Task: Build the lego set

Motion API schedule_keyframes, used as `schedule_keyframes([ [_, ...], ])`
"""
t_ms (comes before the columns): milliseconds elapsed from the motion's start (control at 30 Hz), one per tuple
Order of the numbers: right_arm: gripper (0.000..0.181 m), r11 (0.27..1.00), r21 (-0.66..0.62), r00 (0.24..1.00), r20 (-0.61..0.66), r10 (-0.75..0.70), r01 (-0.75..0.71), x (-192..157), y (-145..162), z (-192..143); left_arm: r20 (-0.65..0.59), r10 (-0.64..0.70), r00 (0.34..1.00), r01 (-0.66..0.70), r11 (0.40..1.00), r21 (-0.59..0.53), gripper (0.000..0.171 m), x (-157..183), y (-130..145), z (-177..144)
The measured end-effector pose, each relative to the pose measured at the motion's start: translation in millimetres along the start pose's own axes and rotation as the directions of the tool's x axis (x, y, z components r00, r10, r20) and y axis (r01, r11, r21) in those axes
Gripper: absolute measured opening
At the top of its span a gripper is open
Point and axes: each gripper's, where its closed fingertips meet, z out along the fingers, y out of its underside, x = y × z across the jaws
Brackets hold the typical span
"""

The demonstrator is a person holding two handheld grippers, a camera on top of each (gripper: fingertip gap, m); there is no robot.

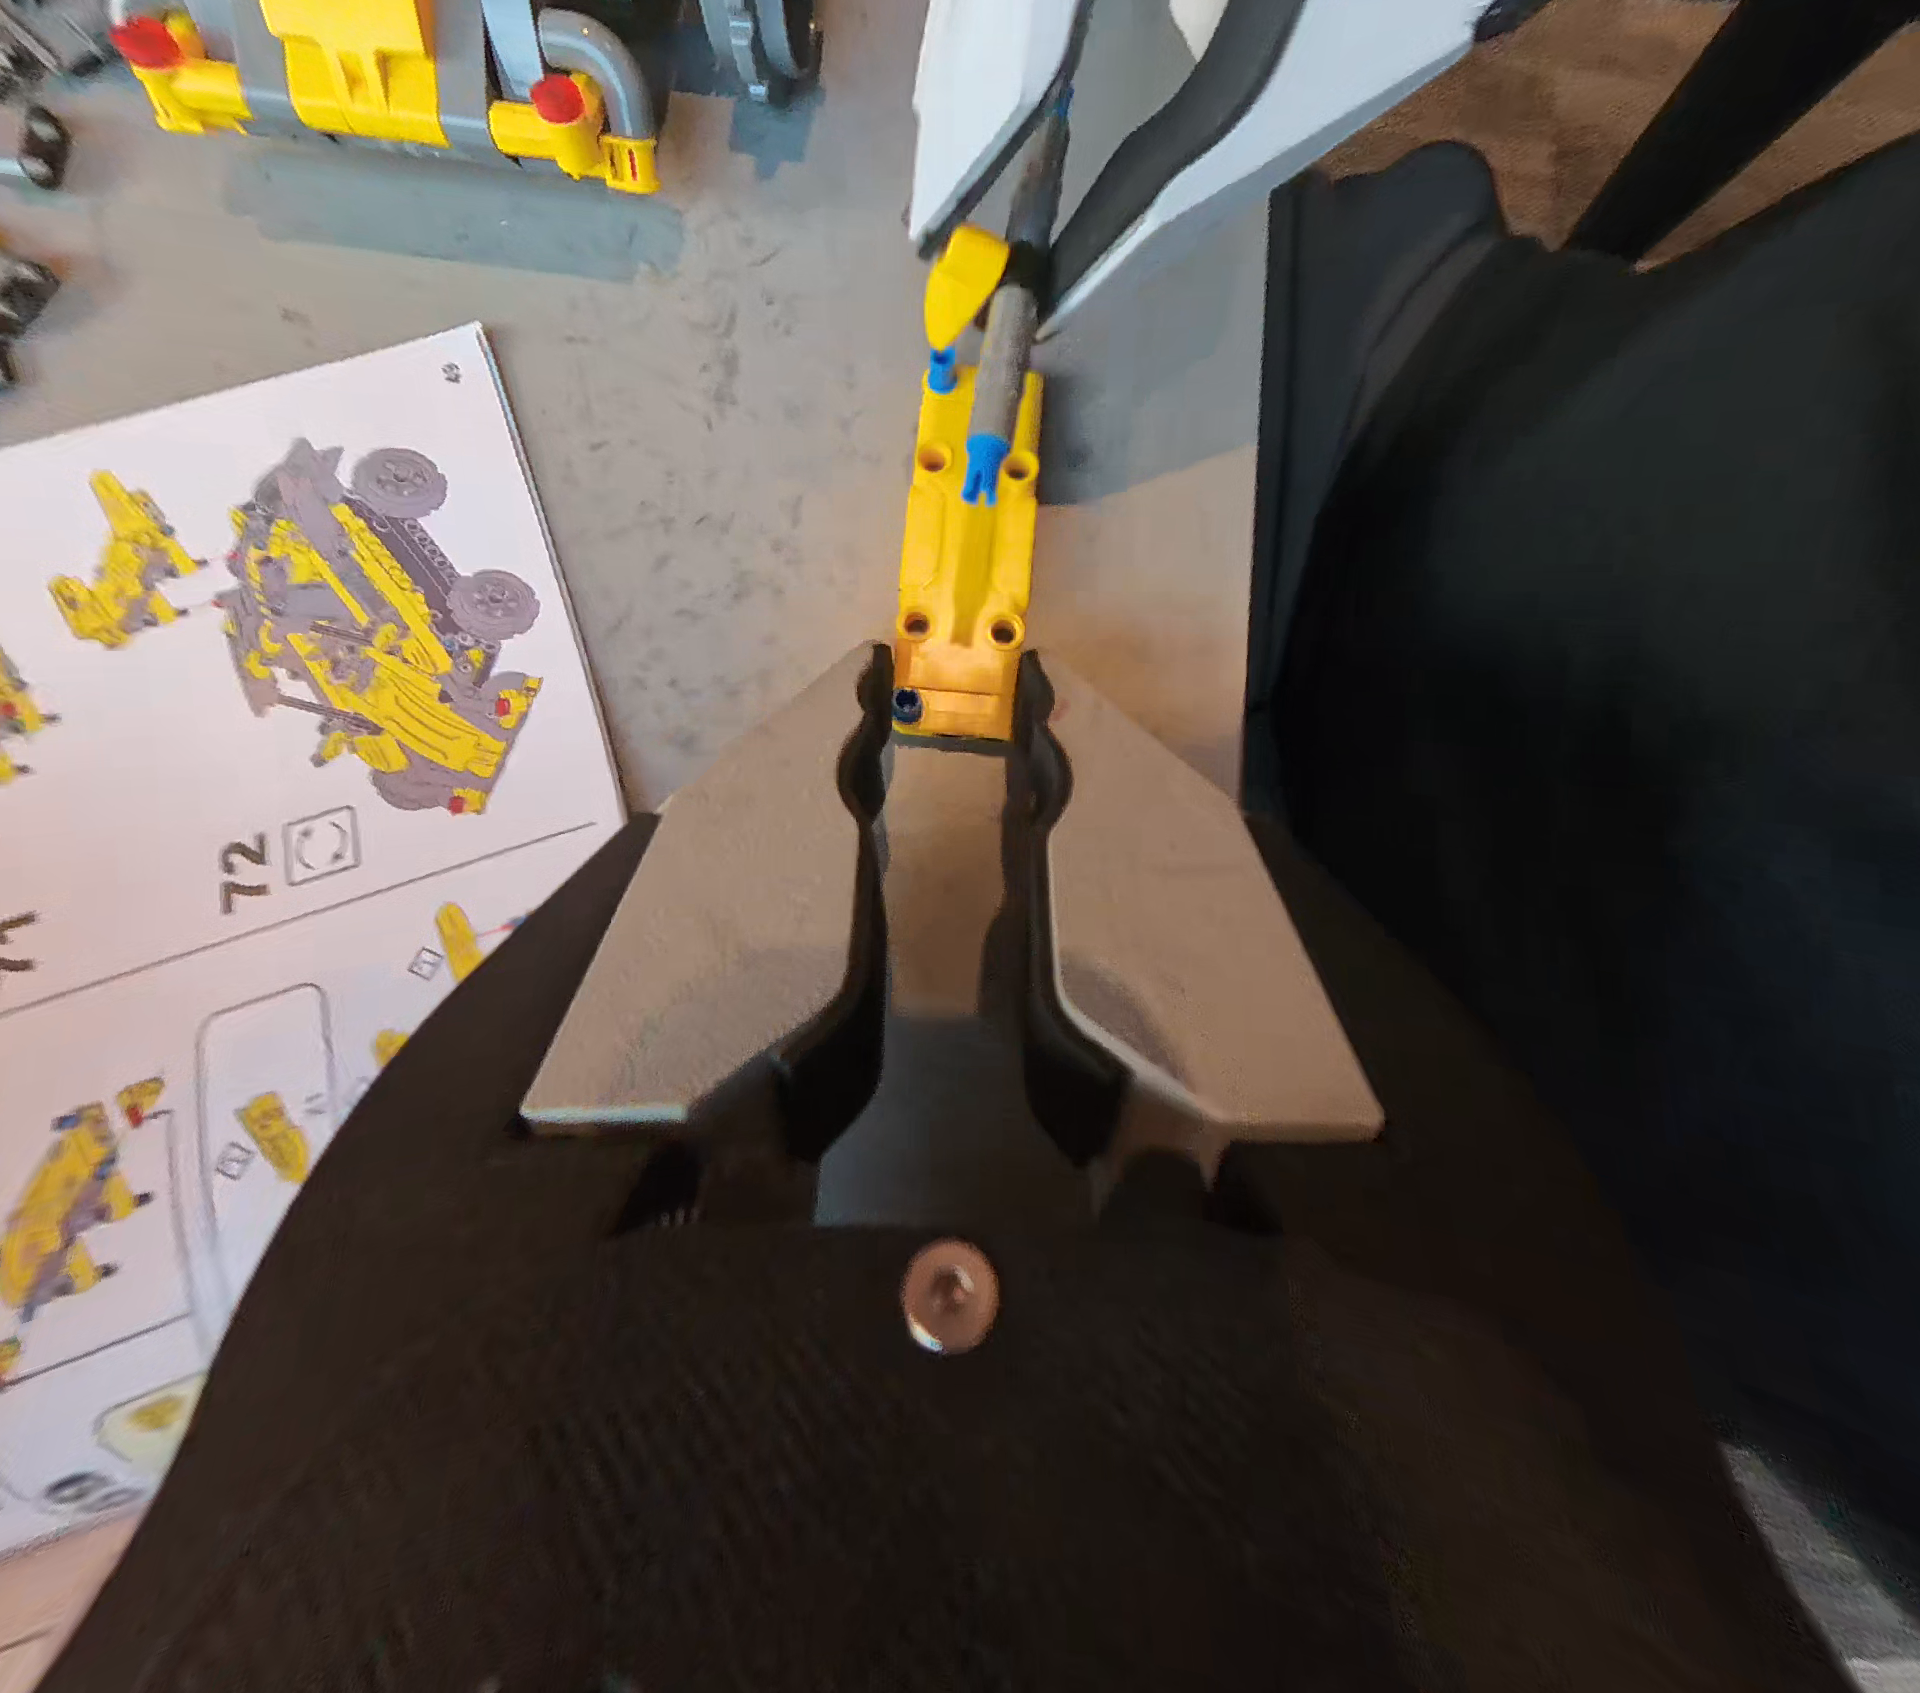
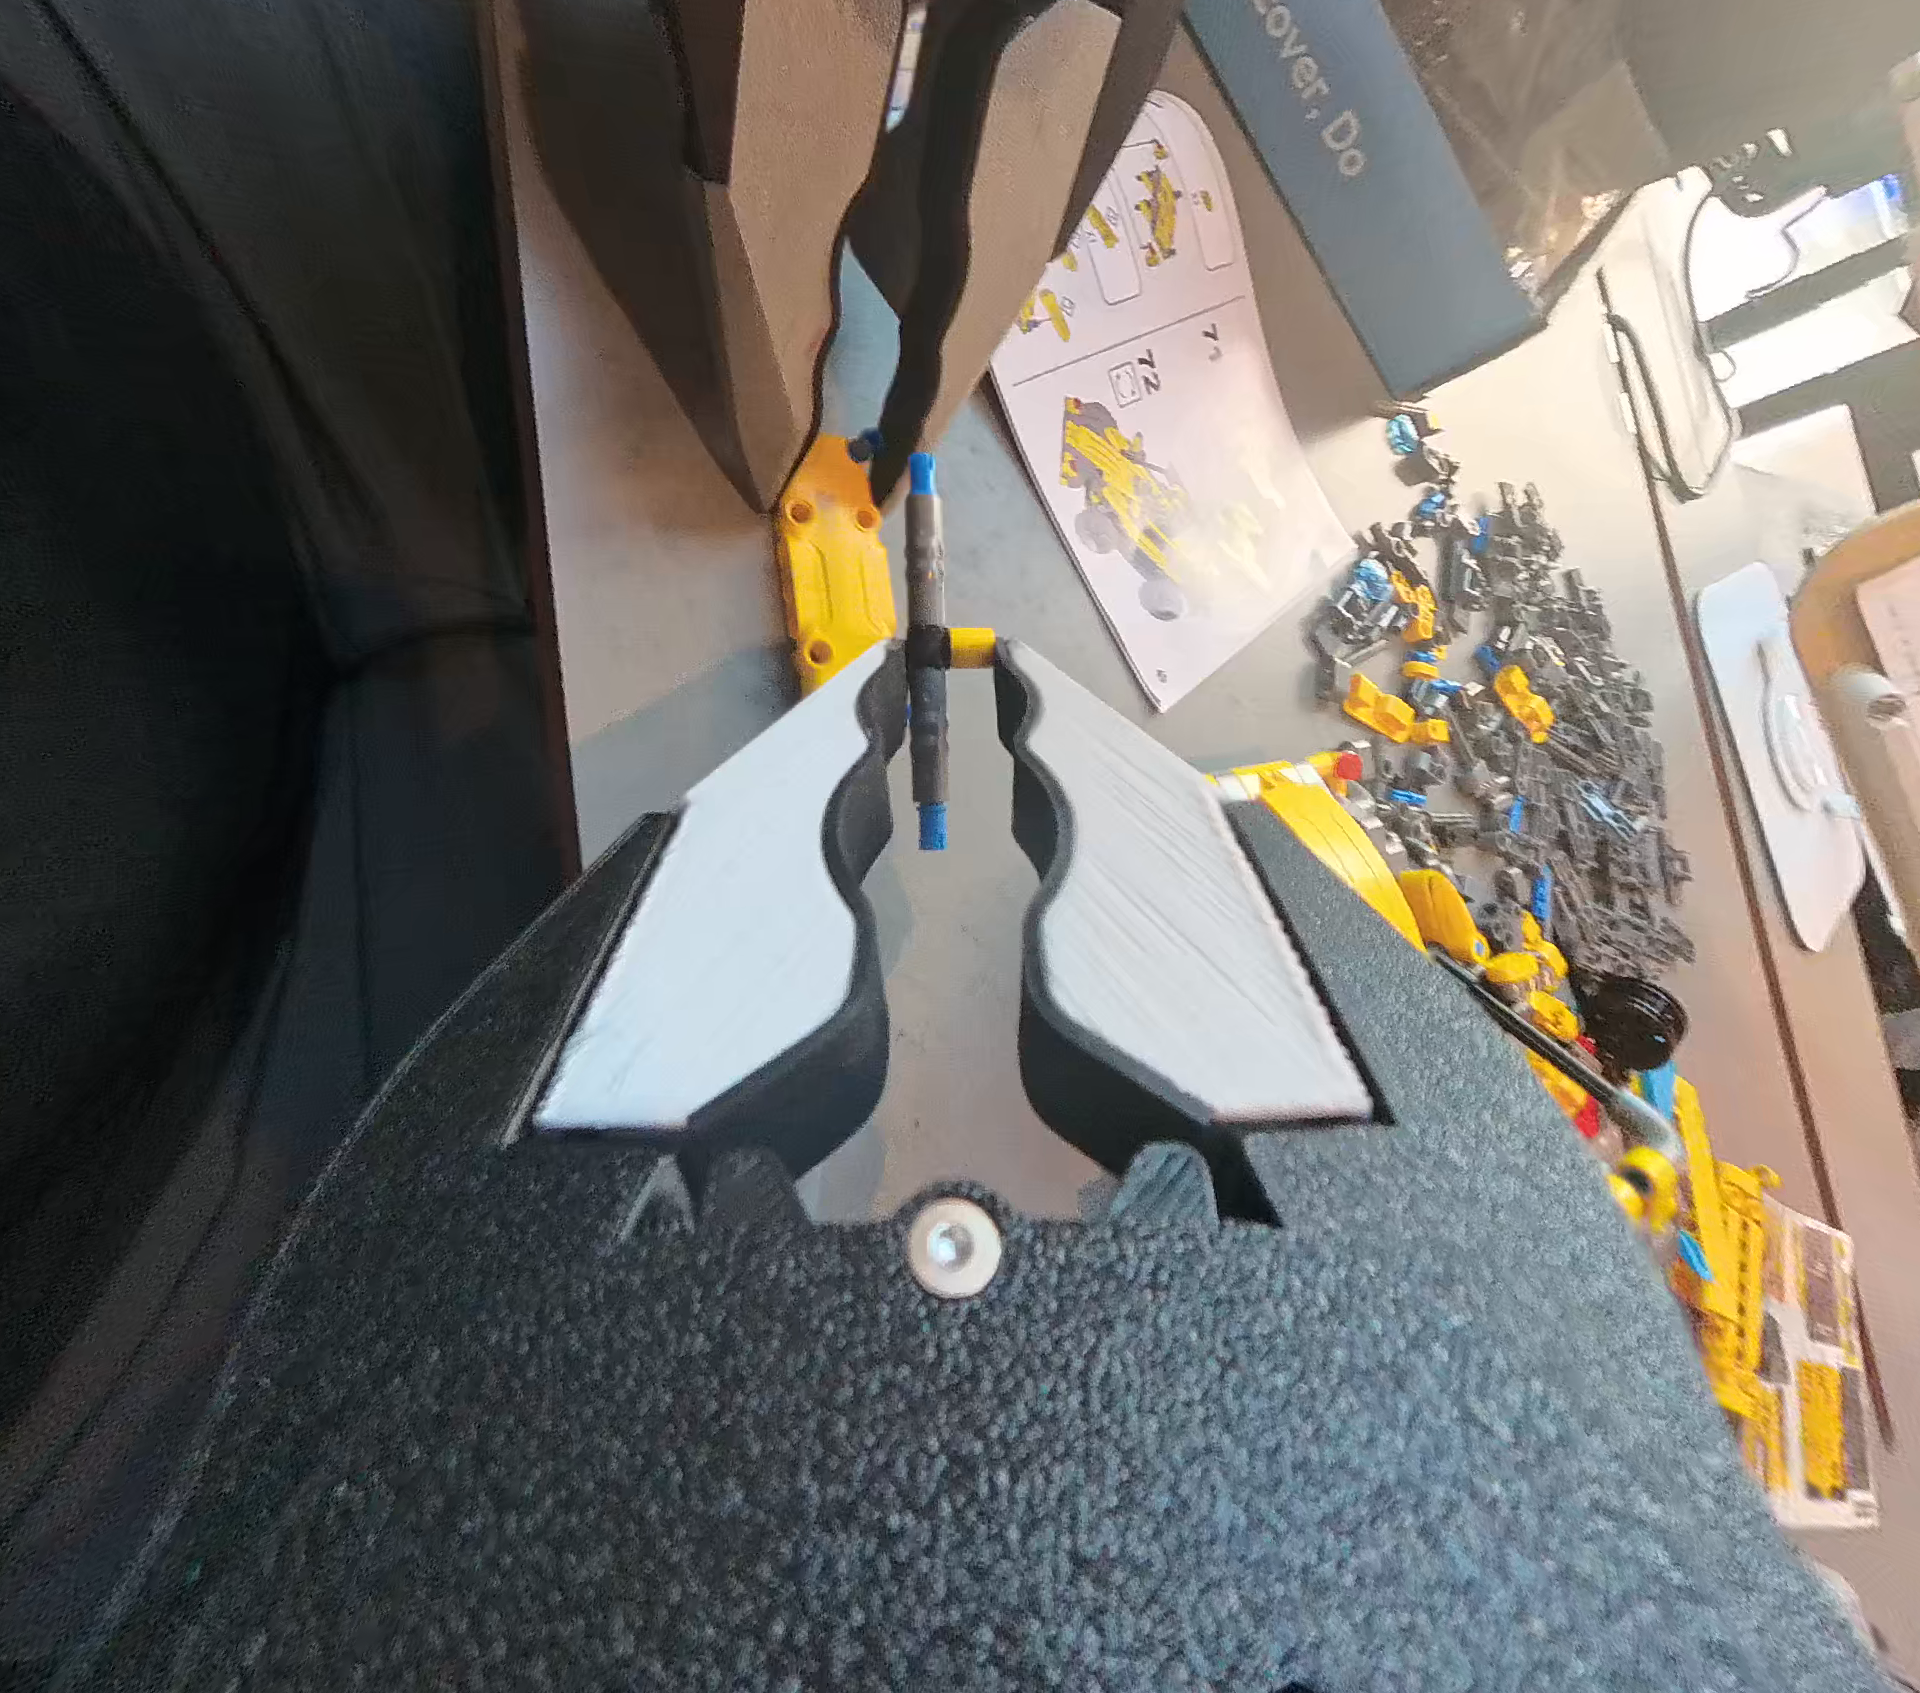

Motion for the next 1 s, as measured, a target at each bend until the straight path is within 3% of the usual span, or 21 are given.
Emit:
schedule_keyframes([
  [100,0.017,1.0,-0.019,0.997,-0.068,-0.021,0.02,7,7,-7,-0.062,-0.125,0.99,0.125,0.992,0.002,0.021,3,0,-3],
  [267,0.016,0.971,-0.194,0.959,-0.215,-0.183,0.141,16,44,-11,-0.039,-0.253,0.967,0.254,0.966,0.04,0.021,-9,6,-10],
  [400,0.017,0.884,-0.347,0.875,-0.258,-0.41,0.313,20,60,-11,-0.087,-0.353,0.932,0.361,0.928,0.094,0.021,-9,7,-14],
  [500,0.017,0.805,-0.407,0.813,-0.212,-0.543,0.432,16,66,-6,-0.118,-0.407,0.906,0.42,0.9,0.115,0.02,-10,7,-16],
  [600,0.016,0.767,-0.409,0.779,-0.184,-0.6,0.494,12,65,-6,-0.138,-0.422,0.896,0.44,0.887,0.138,0.021,-10,4,-18],
  [733,0.026,0.775,-0.364,0.789,-0.15,-0.596,0.516,8,59,-10,-0.179,-0.439,0.88,0.466,0.871,0.156,0.021,-8,-1,-19],
  [833,0.038,0.812,-0.324,0.827,-0.133,-0.546,0.485,7,57,-16,-0.189,-0.454,0.871,0.483,0.861,0.157,0.021,-8,0,-20],
  [1000,0.04,0.905,-0.176,0.911,-0.074,-0.405,0.387,-3,43,-31,-0.212,-0.459,0.862,0.496,0.851,0.173,0.021,-5,0,-22],
])
